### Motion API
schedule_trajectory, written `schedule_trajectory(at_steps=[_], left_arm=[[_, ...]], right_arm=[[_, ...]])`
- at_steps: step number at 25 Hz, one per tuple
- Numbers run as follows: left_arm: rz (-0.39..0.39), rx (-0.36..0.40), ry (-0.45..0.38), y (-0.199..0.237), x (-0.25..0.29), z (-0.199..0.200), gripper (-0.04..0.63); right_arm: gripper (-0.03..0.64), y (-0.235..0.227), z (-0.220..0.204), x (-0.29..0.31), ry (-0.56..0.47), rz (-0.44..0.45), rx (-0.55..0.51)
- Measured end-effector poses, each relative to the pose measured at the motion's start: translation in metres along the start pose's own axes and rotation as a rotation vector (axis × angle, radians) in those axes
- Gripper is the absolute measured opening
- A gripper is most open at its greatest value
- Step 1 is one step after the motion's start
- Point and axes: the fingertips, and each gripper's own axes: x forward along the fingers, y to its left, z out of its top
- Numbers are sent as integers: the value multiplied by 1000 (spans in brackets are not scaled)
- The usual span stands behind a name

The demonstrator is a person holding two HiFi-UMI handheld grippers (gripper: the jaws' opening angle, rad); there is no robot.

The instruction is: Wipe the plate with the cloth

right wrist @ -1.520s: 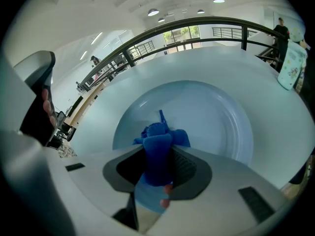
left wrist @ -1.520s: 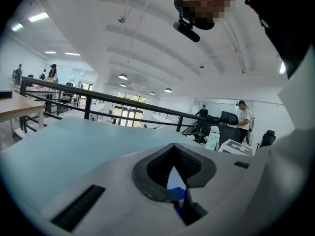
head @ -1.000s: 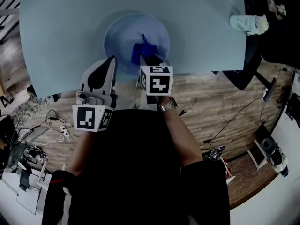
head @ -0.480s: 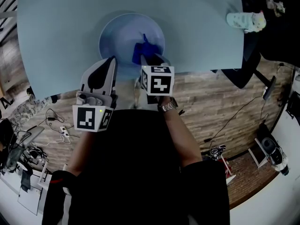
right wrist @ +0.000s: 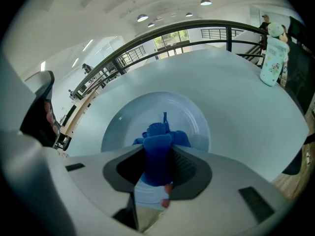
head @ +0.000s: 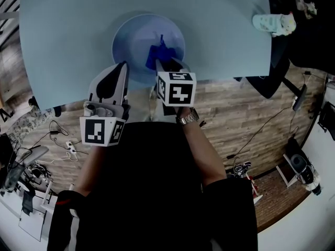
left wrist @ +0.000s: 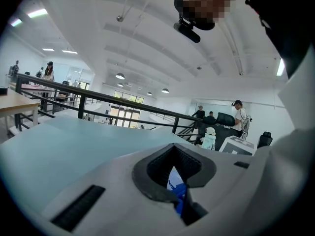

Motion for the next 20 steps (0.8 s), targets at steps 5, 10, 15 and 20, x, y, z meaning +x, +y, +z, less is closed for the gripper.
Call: schedule_trajectory(at_steps=[5, 10, 15, 20], left_arm=[[30, -5, -6, 15, -13, 0, 2], [75, -14, -12, 33, -26, -3, 2], [110, -25, -16, 50, -37, -3, 2], [143, -33, -18, 62, -45, -5, 2]], right_arm=[[118, 24, -2, 10, 12, 28, -40], [118, 49, -3, 22, 25, 58, -78], [118, 69, -2, 33, 35, 75, -106], [118, 81, -3, 40, 49, 90, -137]])
